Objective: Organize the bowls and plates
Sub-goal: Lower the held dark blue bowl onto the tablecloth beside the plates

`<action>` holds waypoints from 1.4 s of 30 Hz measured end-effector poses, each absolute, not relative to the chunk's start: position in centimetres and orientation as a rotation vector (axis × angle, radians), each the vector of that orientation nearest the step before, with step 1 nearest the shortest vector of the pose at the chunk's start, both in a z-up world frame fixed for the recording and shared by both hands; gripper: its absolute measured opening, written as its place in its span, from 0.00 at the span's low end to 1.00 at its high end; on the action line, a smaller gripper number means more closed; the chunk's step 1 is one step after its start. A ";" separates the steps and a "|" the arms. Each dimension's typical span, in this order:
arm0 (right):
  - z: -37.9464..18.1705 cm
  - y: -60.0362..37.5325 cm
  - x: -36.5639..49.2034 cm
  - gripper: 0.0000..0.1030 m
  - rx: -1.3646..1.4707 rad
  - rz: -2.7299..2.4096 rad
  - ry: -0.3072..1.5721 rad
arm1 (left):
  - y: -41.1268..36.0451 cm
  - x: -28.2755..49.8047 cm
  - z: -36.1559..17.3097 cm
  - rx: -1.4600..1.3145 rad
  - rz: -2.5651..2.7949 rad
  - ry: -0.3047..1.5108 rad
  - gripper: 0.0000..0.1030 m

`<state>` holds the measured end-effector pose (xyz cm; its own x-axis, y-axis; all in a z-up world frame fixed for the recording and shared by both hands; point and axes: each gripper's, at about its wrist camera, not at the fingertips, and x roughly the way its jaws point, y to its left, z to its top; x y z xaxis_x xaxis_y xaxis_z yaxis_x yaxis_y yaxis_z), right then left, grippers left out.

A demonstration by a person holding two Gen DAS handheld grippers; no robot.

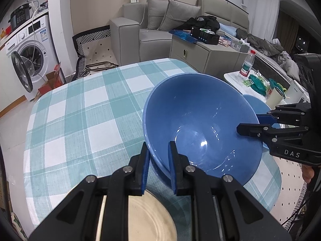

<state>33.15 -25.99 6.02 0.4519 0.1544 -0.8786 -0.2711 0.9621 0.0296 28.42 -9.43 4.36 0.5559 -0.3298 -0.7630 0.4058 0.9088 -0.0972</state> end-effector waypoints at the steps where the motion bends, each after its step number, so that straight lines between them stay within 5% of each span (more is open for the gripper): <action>1: 5.9 -26.0 33.2 0.22 -0.122 0.263 1.073 | -9.4 28.4 4.3 0.094 -0.436 0.881 0.15; 42: 3.1 -25.2 33.2 0.22 -0.227 0.232 1.127 | -10.3 28.2 2.0 0.164 -0.442 0.933 0.17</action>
<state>33.23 -25.16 3.06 0.4101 0.0686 -0.9095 -0.2964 0.9530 -0.0618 28.22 -10.32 1.98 0.5137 -0.2962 -0.8052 0.4357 0.8986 -0.0526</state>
